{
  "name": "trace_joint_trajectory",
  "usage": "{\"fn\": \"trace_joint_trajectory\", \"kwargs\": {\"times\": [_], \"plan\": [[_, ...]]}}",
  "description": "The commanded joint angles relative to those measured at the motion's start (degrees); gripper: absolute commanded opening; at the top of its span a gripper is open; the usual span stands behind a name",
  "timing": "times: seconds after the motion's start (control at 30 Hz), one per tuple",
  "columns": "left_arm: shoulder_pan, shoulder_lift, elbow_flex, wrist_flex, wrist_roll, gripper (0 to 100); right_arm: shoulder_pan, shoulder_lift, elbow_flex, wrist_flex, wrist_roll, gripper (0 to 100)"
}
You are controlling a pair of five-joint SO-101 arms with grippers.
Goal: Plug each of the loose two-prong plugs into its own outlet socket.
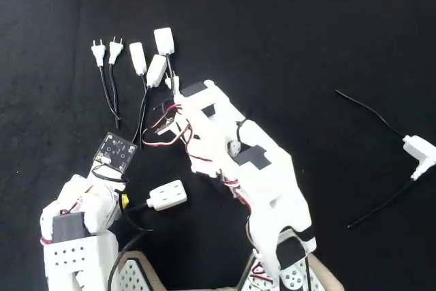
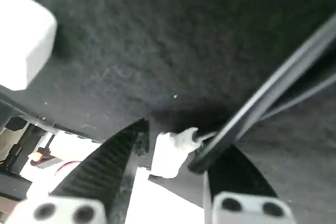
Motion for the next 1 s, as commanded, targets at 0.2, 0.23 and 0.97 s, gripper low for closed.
{"fn": "trace_joint_trajectory", "kwargs": {"times": [0.2,0.23,0.97], "plan": [[0.7,0.0,-0.1,0.9,0.4,23,1.1,0.0,2.7,1.4,-2.1,7.8],[0.7,0.0,-0.1,0.9,0.4,23,1.1,-0.1,3.6,1.4,-2.2,9.9],[0.7,0.0,-0.1,0.8,0.4,23,1.4,-10.9,7.7,1.2,-2.5,1.1]]}}
